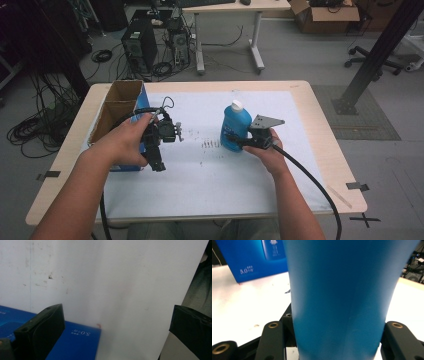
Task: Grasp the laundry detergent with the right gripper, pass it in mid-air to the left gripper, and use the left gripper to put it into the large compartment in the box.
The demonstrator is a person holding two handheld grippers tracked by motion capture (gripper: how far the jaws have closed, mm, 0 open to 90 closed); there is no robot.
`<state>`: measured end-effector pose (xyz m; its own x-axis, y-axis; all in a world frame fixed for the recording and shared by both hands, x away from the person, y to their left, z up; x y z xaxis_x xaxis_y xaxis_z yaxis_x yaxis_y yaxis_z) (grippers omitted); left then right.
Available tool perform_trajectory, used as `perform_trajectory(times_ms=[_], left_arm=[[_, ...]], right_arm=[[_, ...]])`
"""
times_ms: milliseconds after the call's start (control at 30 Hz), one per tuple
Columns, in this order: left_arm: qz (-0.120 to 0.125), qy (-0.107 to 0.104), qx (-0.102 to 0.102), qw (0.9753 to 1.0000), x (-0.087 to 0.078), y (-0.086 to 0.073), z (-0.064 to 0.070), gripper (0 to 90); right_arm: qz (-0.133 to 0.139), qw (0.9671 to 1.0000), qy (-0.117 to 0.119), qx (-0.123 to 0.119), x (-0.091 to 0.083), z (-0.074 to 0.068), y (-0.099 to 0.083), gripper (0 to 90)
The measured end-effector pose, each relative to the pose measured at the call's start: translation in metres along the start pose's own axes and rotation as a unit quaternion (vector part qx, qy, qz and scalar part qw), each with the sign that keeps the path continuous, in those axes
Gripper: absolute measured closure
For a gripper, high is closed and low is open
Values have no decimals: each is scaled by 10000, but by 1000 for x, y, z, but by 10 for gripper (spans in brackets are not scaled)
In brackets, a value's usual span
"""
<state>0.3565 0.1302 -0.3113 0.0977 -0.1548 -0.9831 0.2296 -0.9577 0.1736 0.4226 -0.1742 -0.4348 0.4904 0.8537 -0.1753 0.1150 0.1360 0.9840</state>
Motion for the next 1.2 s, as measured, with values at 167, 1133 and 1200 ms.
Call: perform_trajectory(times_ms=[167,1133,1200], left_arm=[[6,20,61,10000,-7,4,0,1],[314,-345,325,9984,-44,28,5,1],[328,-354,351,9982,-46,29,6,1]], right_arm=[[32,9999,36,-119,-15,4,18,447],[-111,9834,1666,-716,-42,-31,91,446],[-178,9809,1775,-779,-40,-36,92,446]])
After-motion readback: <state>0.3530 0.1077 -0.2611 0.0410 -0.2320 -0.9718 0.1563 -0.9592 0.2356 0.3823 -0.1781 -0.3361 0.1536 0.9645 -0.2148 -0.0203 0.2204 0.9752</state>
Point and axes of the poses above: each handheld gripper's, and its own axes: x roughly forward along the jaws, y roughly out of its top, z roughly to its right, the point moved 1 cm from there along x, roughly forward along the jaws, and after that the axes turned 8 degrees about z, right-handed, at the moved point
